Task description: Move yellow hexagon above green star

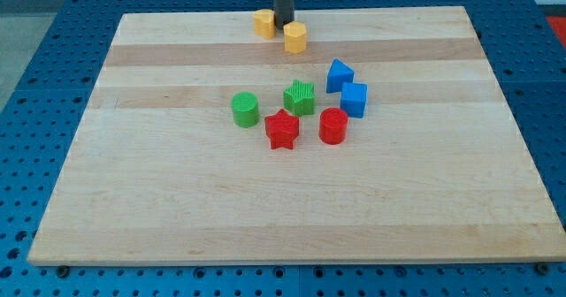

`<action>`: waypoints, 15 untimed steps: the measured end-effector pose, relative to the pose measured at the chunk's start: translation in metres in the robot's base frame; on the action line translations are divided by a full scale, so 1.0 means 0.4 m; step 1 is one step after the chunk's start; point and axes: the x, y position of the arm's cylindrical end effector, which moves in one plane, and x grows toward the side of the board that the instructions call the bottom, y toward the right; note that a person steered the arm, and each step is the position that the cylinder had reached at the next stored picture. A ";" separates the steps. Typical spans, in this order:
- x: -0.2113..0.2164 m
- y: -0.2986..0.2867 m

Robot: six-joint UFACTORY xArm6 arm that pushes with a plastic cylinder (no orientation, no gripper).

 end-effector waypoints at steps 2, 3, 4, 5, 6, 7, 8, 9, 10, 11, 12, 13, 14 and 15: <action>0.014 -0.002; 0.014 0.022; 0.014 0.068; 0.014 0.111; 0.017 0.134; 0.047 0.133; 0.058 0.111; 0.090 0.108; 0.126 0.099; 0.160 0.086; 0.188 0.079; 0.190 0.055; 0.190 -0.010; 0.190 -0.075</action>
